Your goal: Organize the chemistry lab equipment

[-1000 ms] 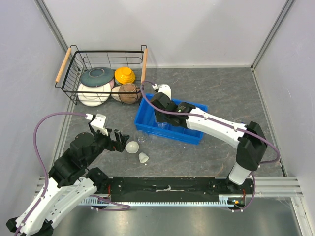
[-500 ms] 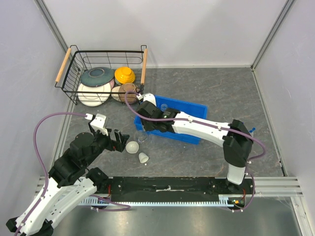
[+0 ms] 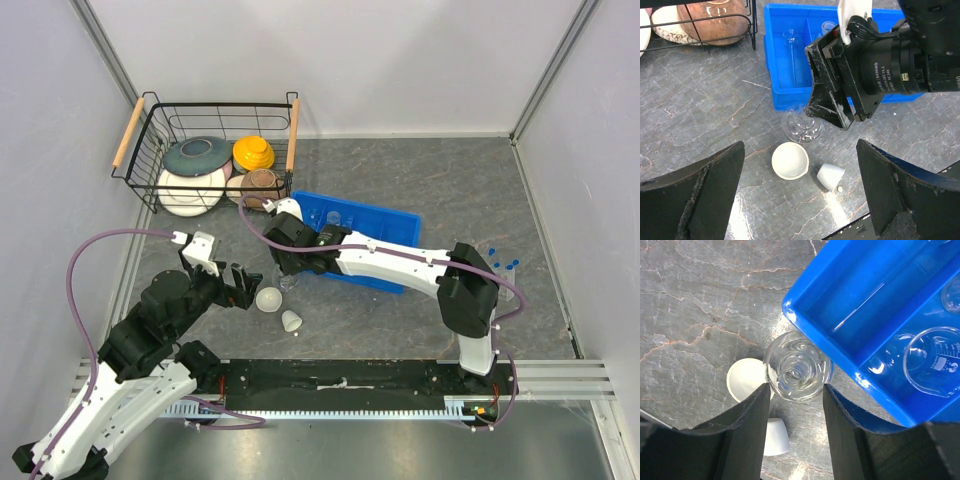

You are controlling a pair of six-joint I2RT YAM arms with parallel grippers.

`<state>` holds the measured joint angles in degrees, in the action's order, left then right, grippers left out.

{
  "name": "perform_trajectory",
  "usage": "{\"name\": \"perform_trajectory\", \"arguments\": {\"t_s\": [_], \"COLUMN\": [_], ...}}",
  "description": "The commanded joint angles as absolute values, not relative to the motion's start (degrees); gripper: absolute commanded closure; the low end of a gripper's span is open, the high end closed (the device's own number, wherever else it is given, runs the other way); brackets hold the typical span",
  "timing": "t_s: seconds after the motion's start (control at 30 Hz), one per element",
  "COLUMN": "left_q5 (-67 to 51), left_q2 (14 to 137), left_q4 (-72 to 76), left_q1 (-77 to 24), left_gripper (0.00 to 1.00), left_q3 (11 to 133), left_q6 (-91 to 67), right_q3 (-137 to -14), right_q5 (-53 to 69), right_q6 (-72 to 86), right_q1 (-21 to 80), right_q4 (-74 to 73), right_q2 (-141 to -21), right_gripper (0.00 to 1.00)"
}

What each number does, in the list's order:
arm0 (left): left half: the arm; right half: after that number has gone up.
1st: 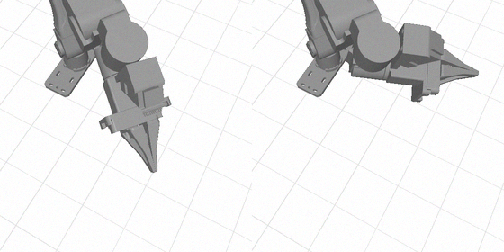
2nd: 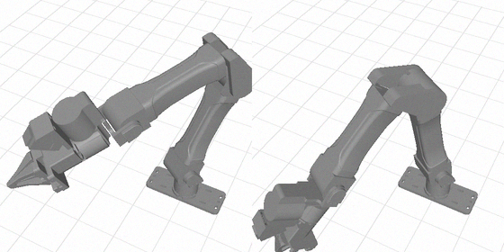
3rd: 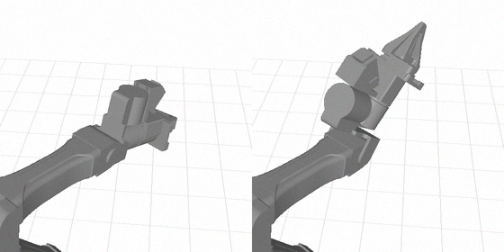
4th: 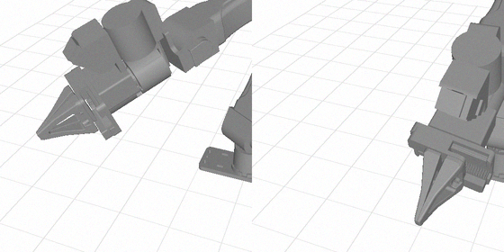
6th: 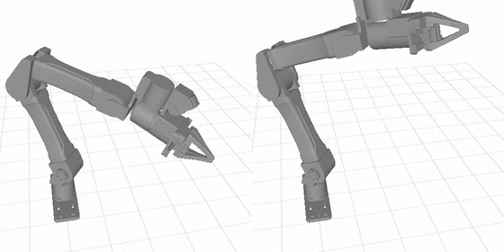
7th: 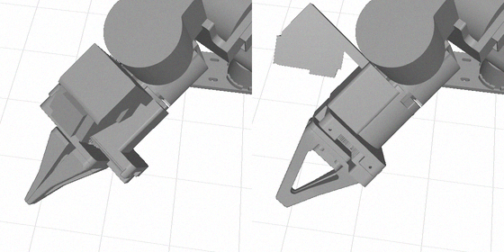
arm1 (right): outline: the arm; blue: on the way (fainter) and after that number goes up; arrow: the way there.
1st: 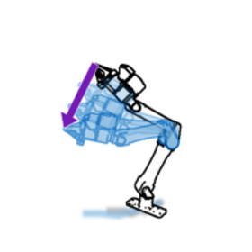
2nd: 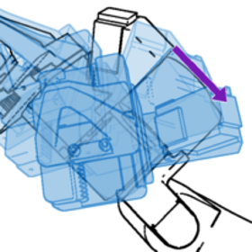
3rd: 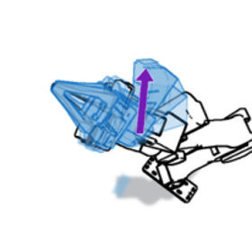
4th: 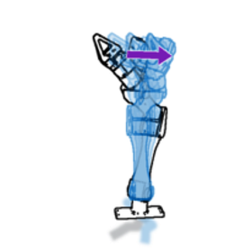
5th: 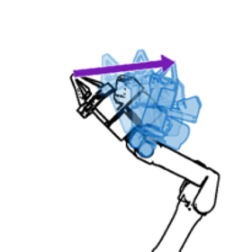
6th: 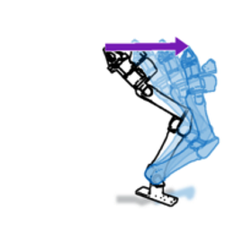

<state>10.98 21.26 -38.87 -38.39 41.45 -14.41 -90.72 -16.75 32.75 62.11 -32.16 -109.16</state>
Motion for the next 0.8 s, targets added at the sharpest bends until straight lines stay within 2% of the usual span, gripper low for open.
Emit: {"name": "perform_trajectory", "arguments": {"t_s": [0.0,0.57,0.77], "left_q5": [12.0,12.0,11.9], "left_q2": [20.7,20.2,20.3], "left_q4": [-37.4,-37.4,-37.3], "left_q1": [-38.5,-38.5,-38.5], "left_gripper": [0.0,0.0,0.0], "left_q3": [41.4,41.3,41.3], "left_q6": [-13.1,-13.2,-13.1], "right_q3": [-93.6,-96.0,-96.2], "right_q5": [-16.4,-17.0,-17.3], "right_q6": [32.9,32.4,32.3], "right_q1": [63.0,63.1,63.2], "right_q4": [-30.9,-31.1,-31.3], "right_q2": [-111.2,-115.6,-115.8], "right_gripper": [0.46,0.46,0.57]}}
